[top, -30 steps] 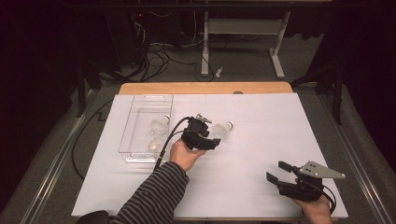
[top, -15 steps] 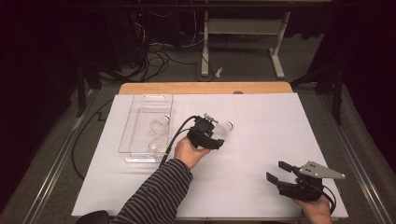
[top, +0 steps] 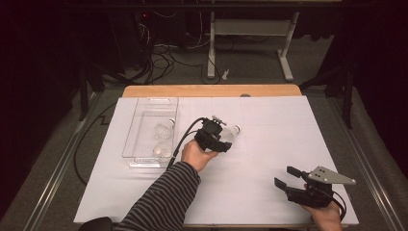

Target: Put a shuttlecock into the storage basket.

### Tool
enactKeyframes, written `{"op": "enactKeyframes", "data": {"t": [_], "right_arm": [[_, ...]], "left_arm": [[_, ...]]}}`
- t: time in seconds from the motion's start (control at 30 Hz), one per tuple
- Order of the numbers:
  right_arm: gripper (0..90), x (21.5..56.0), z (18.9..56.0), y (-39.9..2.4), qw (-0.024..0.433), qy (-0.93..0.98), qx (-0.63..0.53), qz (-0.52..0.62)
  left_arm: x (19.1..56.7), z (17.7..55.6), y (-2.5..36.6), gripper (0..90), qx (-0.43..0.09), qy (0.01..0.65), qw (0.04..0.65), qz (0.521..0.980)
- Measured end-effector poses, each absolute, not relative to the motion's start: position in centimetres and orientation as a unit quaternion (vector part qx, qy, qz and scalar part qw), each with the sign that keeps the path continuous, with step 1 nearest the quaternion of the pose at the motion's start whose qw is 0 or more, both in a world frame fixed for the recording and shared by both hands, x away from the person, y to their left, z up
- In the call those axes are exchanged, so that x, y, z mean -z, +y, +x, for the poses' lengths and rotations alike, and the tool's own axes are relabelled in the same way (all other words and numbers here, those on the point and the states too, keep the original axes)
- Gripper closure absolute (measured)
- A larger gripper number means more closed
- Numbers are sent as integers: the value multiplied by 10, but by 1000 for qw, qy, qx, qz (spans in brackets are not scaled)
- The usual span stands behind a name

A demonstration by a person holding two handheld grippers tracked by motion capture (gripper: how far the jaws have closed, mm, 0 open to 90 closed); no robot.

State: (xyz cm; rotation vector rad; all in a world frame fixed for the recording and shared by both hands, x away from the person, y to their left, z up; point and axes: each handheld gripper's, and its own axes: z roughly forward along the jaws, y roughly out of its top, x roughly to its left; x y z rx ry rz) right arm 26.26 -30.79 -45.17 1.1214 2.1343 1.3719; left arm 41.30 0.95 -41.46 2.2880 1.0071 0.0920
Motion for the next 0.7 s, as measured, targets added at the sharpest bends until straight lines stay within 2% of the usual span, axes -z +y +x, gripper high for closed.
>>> {"op": "enactKeyframes", "data": {"t": [0.7], "right_arm": [[319,452,262,-307,186,760,-483,394]], "left_arm": [[414,424,-1,468,-37,383,297,874]]}}
